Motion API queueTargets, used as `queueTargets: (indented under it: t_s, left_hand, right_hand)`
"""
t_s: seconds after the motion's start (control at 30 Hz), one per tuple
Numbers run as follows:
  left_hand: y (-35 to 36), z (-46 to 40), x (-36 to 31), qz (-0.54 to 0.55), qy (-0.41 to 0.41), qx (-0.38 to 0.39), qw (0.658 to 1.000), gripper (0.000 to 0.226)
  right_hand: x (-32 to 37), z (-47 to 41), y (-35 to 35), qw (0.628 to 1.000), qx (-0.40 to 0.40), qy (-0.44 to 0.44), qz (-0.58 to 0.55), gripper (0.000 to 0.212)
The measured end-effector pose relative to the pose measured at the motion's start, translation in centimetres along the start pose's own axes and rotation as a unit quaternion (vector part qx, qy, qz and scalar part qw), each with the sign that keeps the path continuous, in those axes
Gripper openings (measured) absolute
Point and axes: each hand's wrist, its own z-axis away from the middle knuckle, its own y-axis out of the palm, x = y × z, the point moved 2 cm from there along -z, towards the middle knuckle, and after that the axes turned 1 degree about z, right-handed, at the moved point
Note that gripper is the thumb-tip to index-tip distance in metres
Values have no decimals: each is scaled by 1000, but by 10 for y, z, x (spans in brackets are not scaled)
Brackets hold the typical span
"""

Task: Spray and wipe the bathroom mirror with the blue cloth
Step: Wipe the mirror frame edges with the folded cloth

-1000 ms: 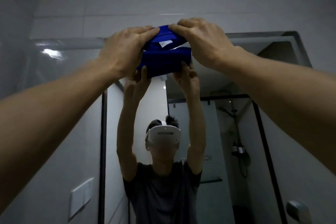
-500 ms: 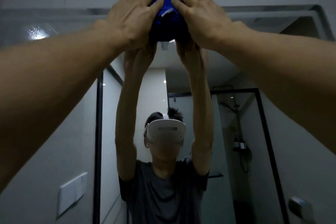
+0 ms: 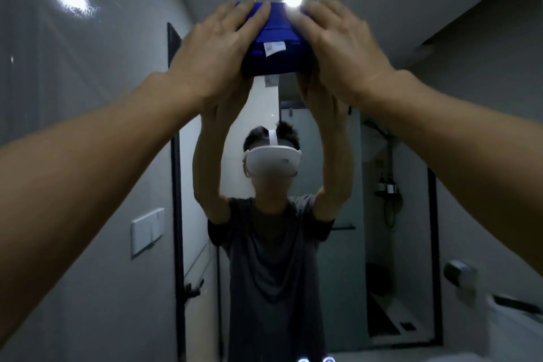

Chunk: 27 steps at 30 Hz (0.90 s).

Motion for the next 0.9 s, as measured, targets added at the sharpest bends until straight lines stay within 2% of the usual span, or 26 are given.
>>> queueTargets:
  t_s: [0.17,0.4,0.57,0.73,0.9]
  left_hand:
    - [3,53,-18,24,-3,31,999,70]
    - [18,119,-42,47,12,24,999,61]
    - [32,156,-61,57,-10,15,998,75]
    - [36,189,-79,72,-4,39,997,76]
    - [46,238,-100,95,-3,64,993,77]
  right_hand:
    - [27,46,7,999,35,14,-23,69]
    - [58,111,21,1000,3,11,-18,63]
    - [74,144,23,999,21,11,-33,64]
    - [92,183,20,997,36,11,-69,54]
    - [120,236,30,996,8,30,-87,50]
